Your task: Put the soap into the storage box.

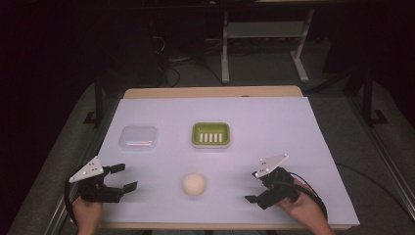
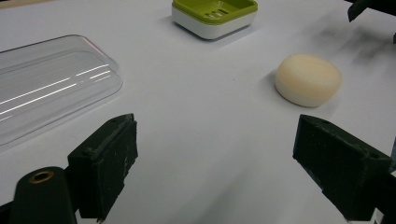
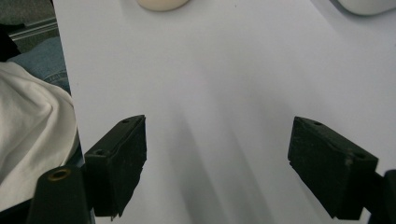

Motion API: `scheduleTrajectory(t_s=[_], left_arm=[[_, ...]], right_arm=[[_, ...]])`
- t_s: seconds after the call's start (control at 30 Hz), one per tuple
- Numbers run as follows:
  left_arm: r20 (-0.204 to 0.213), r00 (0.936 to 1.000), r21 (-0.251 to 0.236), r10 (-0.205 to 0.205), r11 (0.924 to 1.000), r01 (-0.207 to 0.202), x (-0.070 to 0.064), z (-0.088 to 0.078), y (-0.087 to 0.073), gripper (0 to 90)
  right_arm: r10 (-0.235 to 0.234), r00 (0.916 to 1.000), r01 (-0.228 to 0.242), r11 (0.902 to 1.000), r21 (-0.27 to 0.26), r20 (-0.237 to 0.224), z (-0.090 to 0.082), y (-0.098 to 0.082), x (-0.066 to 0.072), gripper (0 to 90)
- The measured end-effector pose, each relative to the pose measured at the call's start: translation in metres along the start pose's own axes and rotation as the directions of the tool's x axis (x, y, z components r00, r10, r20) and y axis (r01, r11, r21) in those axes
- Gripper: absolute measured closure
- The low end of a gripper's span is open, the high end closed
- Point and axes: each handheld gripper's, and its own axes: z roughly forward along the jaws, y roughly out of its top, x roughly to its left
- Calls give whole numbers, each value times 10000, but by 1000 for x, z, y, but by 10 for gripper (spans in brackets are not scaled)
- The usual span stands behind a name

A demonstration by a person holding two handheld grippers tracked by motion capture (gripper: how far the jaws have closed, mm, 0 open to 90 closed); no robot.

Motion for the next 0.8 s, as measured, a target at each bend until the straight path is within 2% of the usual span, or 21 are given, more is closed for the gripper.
scheduleTrajectory(t_s=[0.4,0.57,0.7,0.8], left_arm=[[84,10000,35,27,10000,-27,-1,1,0,132],[129,9999,65,-16,10000,15,-1,2,0,132],[148,9999,90,58,9999,-59,-1,2,0,132],[165,9999,53,24,10000,-25,-2,3,0,132]], right_arm=[[-461,9987,463,9989,99,-226,12,23,-1,181],[-536,9975,537,9986,23,-468,18,32,0,172],[-551,9975,560,9983,175,-452,20,37,1,166],[-728,9961,738,9971,179,-493,22,40,2,160]])
